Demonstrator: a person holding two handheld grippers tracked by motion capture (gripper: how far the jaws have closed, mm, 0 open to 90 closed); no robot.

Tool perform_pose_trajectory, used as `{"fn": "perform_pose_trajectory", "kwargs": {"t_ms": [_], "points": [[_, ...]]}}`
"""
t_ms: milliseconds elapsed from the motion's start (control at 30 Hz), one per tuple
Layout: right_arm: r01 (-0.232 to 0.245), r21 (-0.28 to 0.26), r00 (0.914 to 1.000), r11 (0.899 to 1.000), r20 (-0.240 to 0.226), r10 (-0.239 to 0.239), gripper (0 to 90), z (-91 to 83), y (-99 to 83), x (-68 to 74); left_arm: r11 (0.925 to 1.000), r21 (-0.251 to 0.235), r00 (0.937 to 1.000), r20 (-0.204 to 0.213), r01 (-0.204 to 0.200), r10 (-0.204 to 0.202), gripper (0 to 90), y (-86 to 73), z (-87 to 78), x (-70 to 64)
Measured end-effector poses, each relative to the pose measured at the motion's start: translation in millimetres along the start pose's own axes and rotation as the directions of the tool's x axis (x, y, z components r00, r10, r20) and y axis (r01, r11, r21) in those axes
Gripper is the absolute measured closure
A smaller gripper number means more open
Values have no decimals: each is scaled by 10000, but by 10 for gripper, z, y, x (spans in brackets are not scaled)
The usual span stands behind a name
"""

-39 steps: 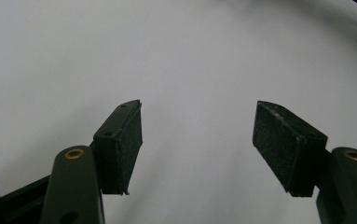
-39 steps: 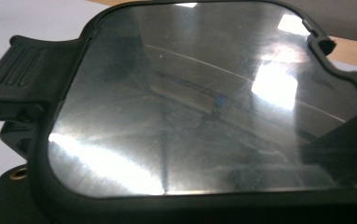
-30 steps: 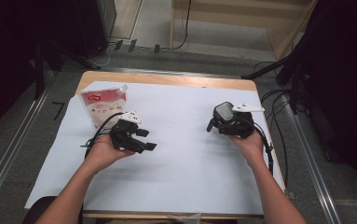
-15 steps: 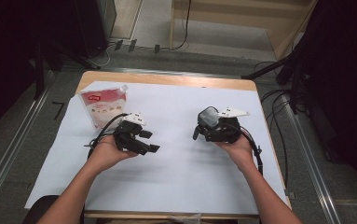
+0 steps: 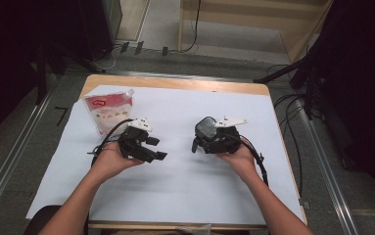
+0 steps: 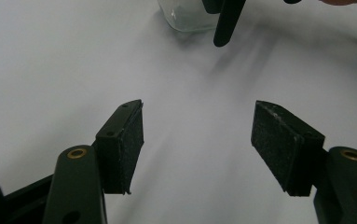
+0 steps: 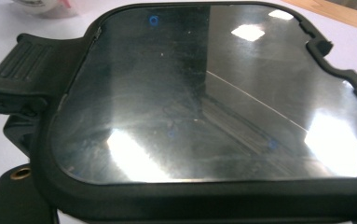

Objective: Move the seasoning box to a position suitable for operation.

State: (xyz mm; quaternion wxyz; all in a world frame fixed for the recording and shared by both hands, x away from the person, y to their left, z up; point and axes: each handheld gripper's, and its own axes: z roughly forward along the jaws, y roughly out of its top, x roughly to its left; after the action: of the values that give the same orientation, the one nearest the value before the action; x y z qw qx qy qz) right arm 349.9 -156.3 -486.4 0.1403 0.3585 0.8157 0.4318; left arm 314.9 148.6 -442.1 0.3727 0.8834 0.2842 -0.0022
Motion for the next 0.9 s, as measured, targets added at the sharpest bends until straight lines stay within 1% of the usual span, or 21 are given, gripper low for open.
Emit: {"fn": "perform_pose_trajectory", "kwargs": {"t_ms": [67,100,133,167,333,433,467,533,600,633,667,767,867,900], "points": [[-140,-45,9998,9999,-147,139,152,24,9,29,10000,-19,10000,14,-34,34,352,0,1,-3],[-92,-67,9998,9999,-198,91,152,55,18,73,10000,7,10000,-3,-33,33,352,0,3,-4],[-92,-67,9998,9999,-198,91,152,55,18,73,10000,7,10000,-3,-33,33,352,0,3,-4],[24,-62,9997,10000,-242,-25,152,85,26,117,10000,12,10000,-3,-25,25,353,-2,8,-2],[-29,-8,9989,10000,-459,29,152,174,24,222,10000,-31,10000,14,1,-1,352,-4,16,-8],[107,109,9983,9999,-573,-101,152,234,17,286,10000,-3,10000,-39,-14,14,352,-4,14,-5],[107,109,9983,9999,-573,-101,152,234,17,286,10000,-3,10000,-39,-14,14,352,-4,14,-5],[329,115,9973,9994,-655,-321,152,279,16,344,10000,26,10000,-51,-9,10,352,-7,11,-5],[404,160,9969,9991,-688,-392,152,294,12,380,10000,34,10000,-49,-15,15,352,-10,15,-4],[404,160,9969,9991,-688,-392,152,294,12,380,10000,34,10000,-49,-15,15,352,-10,15,-4],[621,111,9962,9980,-618,-613,152,304,5,406,10000,50,10000,-21,-8,8,352,-9,21,-3],[503,83,9966,9987,-665,-496,152,307,1,400,10000,82,10000,8,-47,47,352,-8,28,-7],[559,61,9959,9984,-717,-553,151,305,-17,396,10000,71,10000,25,-29,28,352,-8,37,-13],[496,134,9961,9987,-740,-485,152,301,-20,399,10000,78,10000,25,-41,41,352,-8,38,-14]]}}
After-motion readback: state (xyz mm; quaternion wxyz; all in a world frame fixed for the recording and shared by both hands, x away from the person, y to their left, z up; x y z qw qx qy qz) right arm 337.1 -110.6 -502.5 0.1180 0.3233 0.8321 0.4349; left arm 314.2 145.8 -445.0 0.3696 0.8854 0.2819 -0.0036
